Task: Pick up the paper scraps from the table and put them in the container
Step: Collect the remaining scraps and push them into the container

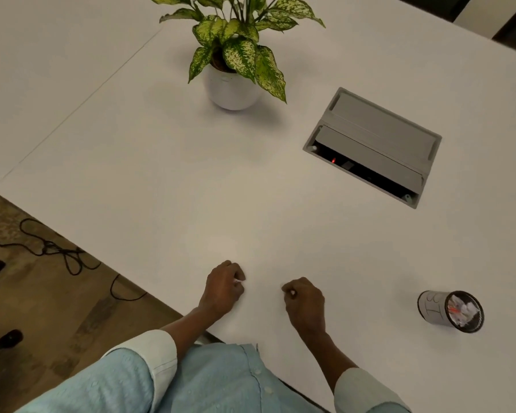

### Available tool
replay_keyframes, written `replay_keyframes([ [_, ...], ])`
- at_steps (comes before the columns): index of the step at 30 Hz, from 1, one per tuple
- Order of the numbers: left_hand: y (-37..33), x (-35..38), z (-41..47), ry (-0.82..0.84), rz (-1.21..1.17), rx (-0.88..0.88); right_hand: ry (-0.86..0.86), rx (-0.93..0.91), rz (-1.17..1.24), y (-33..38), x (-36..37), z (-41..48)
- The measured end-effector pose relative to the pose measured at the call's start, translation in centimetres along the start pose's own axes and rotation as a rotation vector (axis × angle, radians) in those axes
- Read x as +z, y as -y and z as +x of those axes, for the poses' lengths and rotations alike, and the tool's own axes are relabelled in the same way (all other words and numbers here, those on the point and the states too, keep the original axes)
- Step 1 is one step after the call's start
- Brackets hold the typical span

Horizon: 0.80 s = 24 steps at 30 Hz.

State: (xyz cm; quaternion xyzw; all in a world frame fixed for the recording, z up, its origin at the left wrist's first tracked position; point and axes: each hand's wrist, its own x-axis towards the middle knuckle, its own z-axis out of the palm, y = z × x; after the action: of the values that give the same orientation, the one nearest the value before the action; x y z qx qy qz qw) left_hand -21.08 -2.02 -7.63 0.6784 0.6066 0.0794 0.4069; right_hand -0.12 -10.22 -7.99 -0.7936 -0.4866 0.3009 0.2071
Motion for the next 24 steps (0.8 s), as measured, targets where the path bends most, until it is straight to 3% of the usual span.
replay_keyframes([
  [3, -1.9, 0.5, 0.2, -0.056, -0.085, 0.005, -0.131, 0.179, 0.13, -2.0, -2.3, -1.4],
  [8, -6.9, 2.5, 0.3, -0.051, -0.172, 0.1, -0.31, 0.33, 0.273, -3.9, -7.0, -4.2],
  [17, -20.4, 9.8, -1.7, 0.117, -0.254, 0.336, -0.581, 0.437, 0.423, -7.4, -15.8, -7.1],
  [24, -28.3, 16.6, -2.8, 0.226, -0.195, 0.452, -0.69, 0.469, 0.463, -11.8, -21.8, -7.0],
])
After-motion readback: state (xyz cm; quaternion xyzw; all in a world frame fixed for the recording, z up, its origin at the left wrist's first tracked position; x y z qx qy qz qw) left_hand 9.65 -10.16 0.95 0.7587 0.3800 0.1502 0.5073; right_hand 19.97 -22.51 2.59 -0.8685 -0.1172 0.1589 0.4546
